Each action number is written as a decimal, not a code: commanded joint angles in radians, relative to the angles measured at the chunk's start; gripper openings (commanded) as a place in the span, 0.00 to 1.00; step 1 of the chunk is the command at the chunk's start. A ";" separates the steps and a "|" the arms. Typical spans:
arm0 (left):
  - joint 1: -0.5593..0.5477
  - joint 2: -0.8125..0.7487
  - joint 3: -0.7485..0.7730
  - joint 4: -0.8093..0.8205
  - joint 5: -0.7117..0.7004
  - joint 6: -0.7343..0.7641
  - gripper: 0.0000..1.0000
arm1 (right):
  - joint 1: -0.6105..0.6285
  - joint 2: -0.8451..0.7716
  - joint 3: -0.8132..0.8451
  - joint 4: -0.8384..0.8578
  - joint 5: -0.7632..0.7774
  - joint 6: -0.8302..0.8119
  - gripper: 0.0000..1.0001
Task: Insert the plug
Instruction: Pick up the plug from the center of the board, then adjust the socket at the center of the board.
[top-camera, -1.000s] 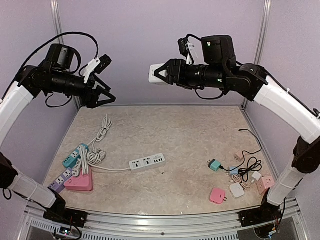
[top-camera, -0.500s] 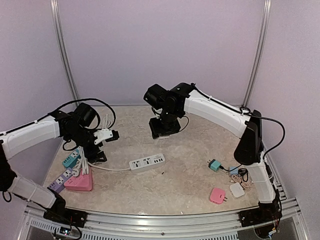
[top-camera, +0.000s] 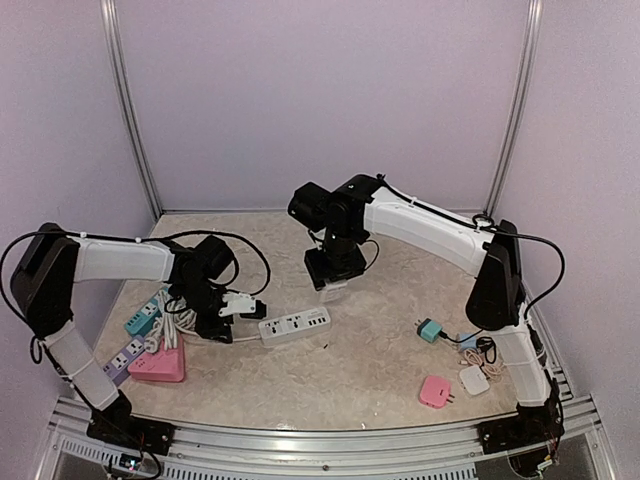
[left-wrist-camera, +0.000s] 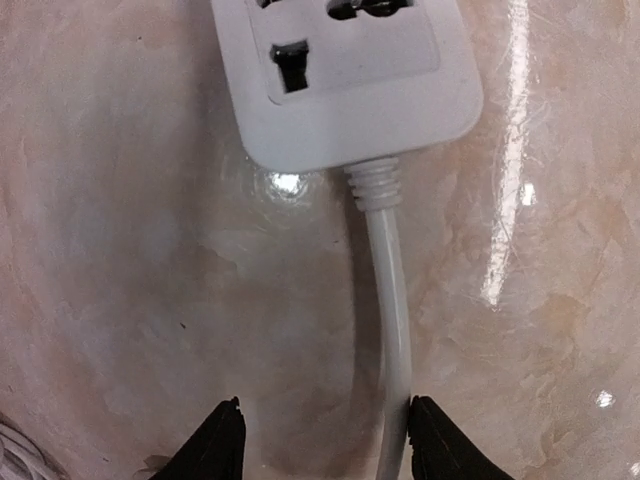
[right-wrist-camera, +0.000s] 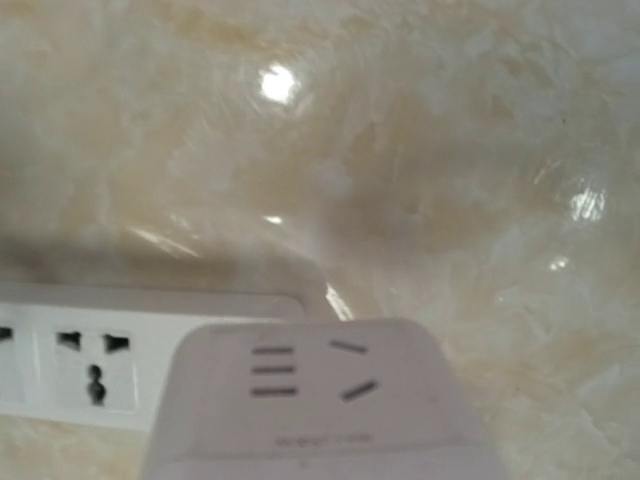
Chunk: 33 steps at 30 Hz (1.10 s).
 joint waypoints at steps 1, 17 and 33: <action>-0.012 0.085 0.042 -0.098 0.042 0.093 0.44 | 0.000 -0.059 -0.019 -0.030 0.036 -0.008 0.00; -0.230 0.021 0.040 -0.061 0.074 0.079 0.00 | 0.022 -0.200 -0.208 -0.070 0.032 0.054 0.00; -0.082 -0.146 0.178 -0.286 0.078 0.021 0.83 | 0.034 0.030 0.034 -0.203 -0.053 -0.082 0.00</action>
